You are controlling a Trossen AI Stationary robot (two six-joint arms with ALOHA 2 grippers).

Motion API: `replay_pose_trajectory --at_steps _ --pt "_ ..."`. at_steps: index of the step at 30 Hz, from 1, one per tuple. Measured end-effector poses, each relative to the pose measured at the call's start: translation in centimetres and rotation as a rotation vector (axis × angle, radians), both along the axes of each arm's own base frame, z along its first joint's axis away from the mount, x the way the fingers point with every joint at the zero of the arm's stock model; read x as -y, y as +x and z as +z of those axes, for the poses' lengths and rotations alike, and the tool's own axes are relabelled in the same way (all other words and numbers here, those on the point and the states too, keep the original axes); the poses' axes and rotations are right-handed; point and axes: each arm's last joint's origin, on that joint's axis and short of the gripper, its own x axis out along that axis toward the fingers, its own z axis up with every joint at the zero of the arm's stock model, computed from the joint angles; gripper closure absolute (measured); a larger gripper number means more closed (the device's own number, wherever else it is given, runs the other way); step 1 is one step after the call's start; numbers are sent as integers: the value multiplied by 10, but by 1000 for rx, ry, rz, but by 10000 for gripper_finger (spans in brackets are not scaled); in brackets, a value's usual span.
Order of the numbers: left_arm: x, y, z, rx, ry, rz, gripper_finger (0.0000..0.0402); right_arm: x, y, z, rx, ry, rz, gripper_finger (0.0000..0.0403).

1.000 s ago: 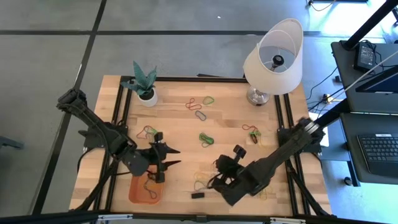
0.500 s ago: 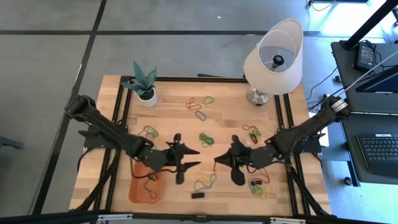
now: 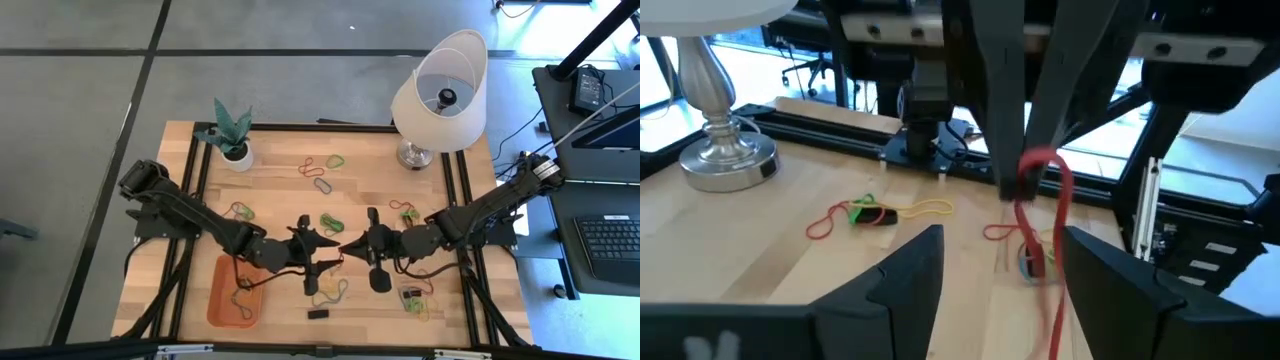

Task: Pick and place rubber bands into bin
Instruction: Put the red rubber band into the orange bin

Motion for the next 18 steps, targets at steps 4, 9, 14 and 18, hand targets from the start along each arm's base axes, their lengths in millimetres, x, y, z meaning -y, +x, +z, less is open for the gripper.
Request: replay_pose_trajectory --at_steps 4,9,14,18 --pt "-3 3 -4 -5 -32 19 206 0 0 2 9 -2 1 403" --pt "-9 6 -3 -1 -77 15 213 1 1 2 7 -7 -1 403" --pt "-11 8 -4 -9 -95 -30 255 1 1 2 7 -9 -1 403" --pt "-11 8 -4 -14 -83 -48 326 1 1 2 6 -4 -2 403"
